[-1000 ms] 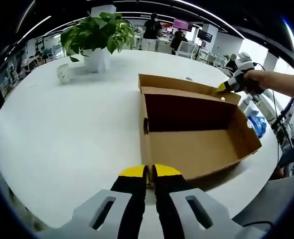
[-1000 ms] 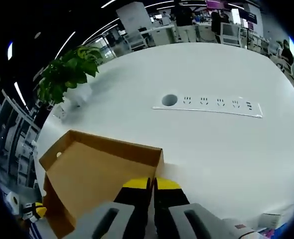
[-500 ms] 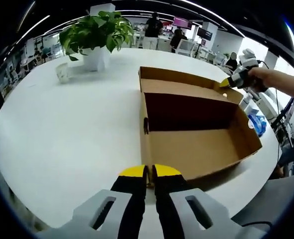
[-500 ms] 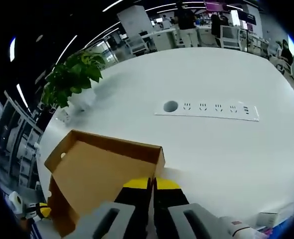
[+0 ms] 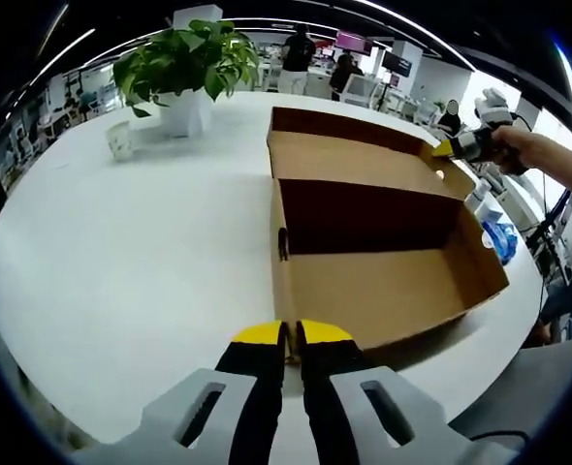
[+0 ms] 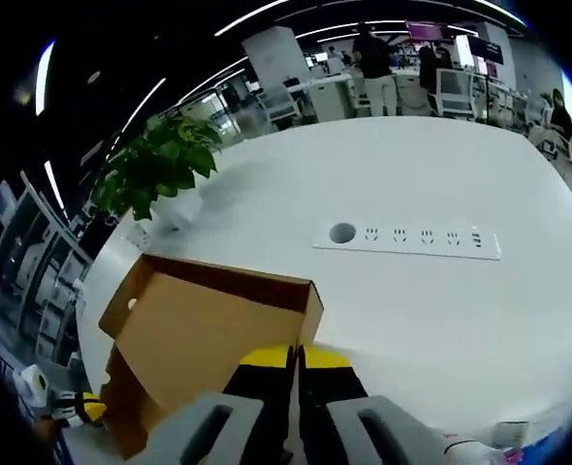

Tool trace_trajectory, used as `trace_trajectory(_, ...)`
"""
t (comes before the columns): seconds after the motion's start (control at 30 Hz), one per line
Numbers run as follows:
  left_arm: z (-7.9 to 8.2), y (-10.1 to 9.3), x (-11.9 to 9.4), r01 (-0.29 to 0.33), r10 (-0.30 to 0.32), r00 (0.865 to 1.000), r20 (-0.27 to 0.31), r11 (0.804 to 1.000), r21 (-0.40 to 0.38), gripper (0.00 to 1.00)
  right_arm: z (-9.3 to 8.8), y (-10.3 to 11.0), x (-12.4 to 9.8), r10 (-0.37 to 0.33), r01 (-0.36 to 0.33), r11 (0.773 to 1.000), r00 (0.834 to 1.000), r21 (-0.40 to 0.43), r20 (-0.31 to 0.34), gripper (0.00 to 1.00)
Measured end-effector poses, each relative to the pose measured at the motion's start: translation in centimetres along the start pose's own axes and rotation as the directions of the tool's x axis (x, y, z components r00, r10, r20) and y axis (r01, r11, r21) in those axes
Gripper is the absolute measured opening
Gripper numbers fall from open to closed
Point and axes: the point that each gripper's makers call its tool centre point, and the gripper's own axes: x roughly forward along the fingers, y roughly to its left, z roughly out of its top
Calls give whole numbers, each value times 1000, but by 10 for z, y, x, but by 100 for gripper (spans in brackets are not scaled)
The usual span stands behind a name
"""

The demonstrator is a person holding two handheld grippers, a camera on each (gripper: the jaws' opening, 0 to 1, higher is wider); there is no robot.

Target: Operate the shoe box by opening the lid, removing the specified soft item, and placing it in the target area until the item is outside and the box remains undamaged.

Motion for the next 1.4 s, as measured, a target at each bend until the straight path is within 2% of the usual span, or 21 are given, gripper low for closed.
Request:
trace_trajectory(0.53,0,-1,0,0,0,1000,6,1000,-17,2,16,15,-26,14,-4,997,992,-83,125,0)
trace_trajectory(0.97,-2,-3,-2,0,0,1000,9,1000,-25,3,20,33,-54,50,-14,983,980,-183,191,0)
trace_trajectory(1.27,-2,-4,-2,4,-4,1000,18,999,-32,3,16,41,-69,58,-4,972,972,-235,227,0)
trace_trajectory(1.4,-2,-4,-2,6,-5,1000,20,999,-34,3,8,49,-80,60,7,964,967,-264,247,0)
